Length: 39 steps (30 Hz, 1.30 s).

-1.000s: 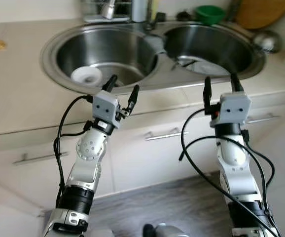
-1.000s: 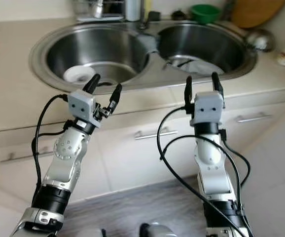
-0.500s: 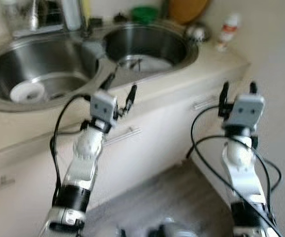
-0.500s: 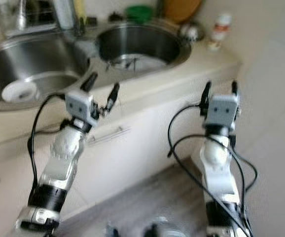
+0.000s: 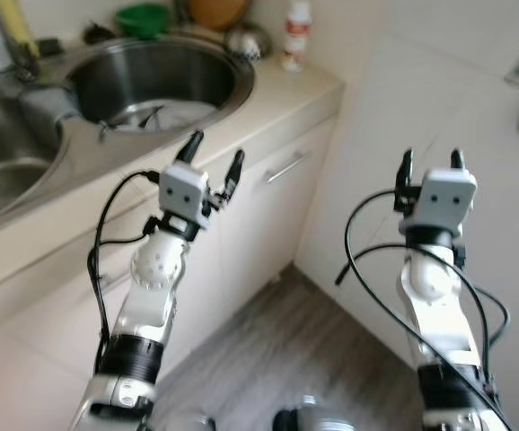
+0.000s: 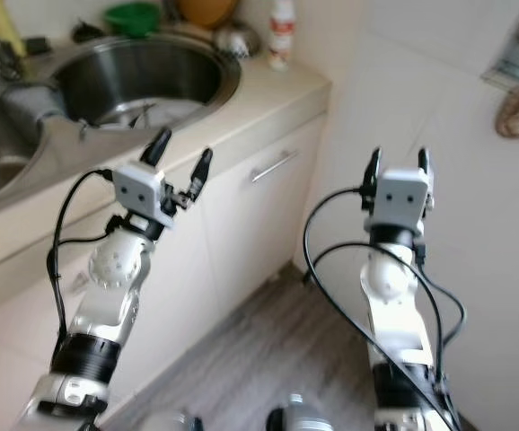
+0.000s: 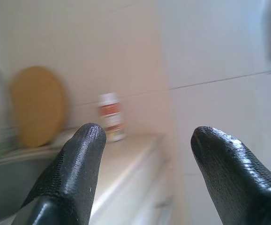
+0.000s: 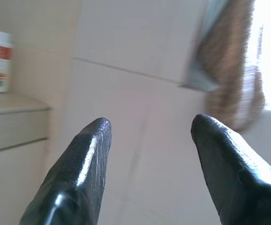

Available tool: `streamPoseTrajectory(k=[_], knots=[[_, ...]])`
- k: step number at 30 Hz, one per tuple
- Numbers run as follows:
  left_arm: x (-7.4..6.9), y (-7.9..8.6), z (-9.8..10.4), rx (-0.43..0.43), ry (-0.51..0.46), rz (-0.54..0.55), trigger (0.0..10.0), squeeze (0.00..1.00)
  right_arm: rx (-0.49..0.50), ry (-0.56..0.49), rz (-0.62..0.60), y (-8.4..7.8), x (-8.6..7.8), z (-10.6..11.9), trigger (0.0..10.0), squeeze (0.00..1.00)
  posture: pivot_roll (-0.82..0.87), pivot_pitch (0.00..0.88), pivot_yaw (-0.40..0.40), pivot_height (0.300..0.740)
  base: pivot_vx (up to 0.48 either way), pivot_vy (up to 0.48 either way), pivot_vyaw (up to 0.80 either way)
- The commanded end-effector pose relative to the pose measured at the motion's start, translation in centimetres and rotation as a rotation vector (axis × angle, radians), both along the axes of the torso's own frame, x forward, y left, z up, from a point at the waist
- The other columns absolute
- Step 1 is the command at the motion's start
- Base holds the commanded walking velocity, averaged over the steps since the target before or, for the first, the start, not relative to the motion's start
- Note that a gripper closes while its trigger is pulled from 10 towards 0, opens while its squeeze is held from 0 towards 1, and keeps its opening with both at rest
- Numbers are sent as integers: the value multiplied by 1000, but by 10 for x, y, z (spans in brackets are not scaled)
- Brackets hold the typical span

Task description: Kitchen organization

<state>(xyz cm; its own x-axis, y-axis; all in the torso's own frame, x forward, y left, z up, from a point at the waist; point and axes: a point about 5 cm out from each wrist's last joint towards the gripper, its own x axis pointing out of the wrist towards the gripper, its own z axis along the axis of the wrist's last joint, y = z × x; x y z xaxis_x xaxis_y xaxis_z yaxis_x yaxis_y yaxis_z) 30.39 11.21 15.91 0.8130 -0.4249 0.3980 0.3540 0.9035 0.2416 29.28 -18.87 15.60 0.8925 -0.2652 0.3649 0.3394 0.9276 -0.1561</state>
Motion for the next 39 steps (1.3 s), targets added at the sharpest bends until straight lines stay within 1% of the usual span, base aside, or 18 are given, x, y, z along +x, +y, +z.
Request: streamPoseTrajectory(k=[1,3,5,8,9,11,12,13,14,15,16,18,19,20,23,28,36,39], knots=[[0,0,-2,17,19,-14,10000,0,4,11,5,0,0,-1,10000,0,165,0,-47,740,0,0,-800],[0,-2,-4,23,30,-28,10000,0,3,18,7,0,0,-1,10000,0,165,0,-47,740,0,0,-800],[-1,-5,-9,38,65,-45,10000,0,-2,43,15,1,1,-5,10000,0,165,0,-47,740,0,0,-800],[0,-9,-23,83,158,-63,10000,0,-24,137,52,6,4,-18,10000,0,163,0,-49,740,0,0,-800],[1,-10,-37,157,230,-57,10000,0,-38,215,83,10,5,-28,10000,0,163,0,-49,740,0,0,-800],[1,-10,-41,175,246,-55,10000,0,-41,233,90,11,5,-31,10000,0,163,0,-49,740,0,0,-800],[1,-9,-45,189,276,-47,10000,0,-42,265,102,13,5,-36,10000,0,160,0,-49,740,0,0,-800],[2,-7,-53,218,328,-30,10000,0,-59,332,132,16,6,-45,10000,0,160,0,-49,740,0,0,-800],[2,-7,-53,218,328,-30,10000,0,-59,332,132,16,6,-45,10000,0,160,0,-49,740,0,0,-800],[3,-5,-59,239,365,-18,10000,0,-71,381,153,18,5,-52,10000,0,160,0,-49,740,0,0,-800],[3,-5,-59,239,365,-18,10000,0,-71,381,153,18,5,-52,10000,0,160,0,-49,740,0,0,-800],[2,-1,-73,294,449,2,10000,0,-114,506,213,23,4,-69,10000,0,159,0,-50,740,0,0,-769],[1,-1,-77,313,472,0,10000,0,-139,553,248,26,4,-75,10000,0,161,0,-52,740,0,0,-756],[1,-1,-77,313,472,0,10000,0,-139,553,248,26,4,-75,10000,0,161,0,-52,740,0,0,-756],[-1,-2,-80,335,493,-7,10000,0,-169,624,304,30,4,-83,10000,0,163,0,-56,740,0,0,-756],[-2,-4,-80,334,496,-11,10000,0,-188,650,339,33,3,-86,10000,0,160,0,-58,740,0,0,-747],[-2,-6,-79,344,490,-17,10000,0,-203,656,352,34,3,-86,10000,0,155,0,-55,740,0,0,0],[-3,-7,-79,349,486,-24,10000,0,-223,656,363,35,3,-85,10000,0,153,0,-55,740,0,0,0]])
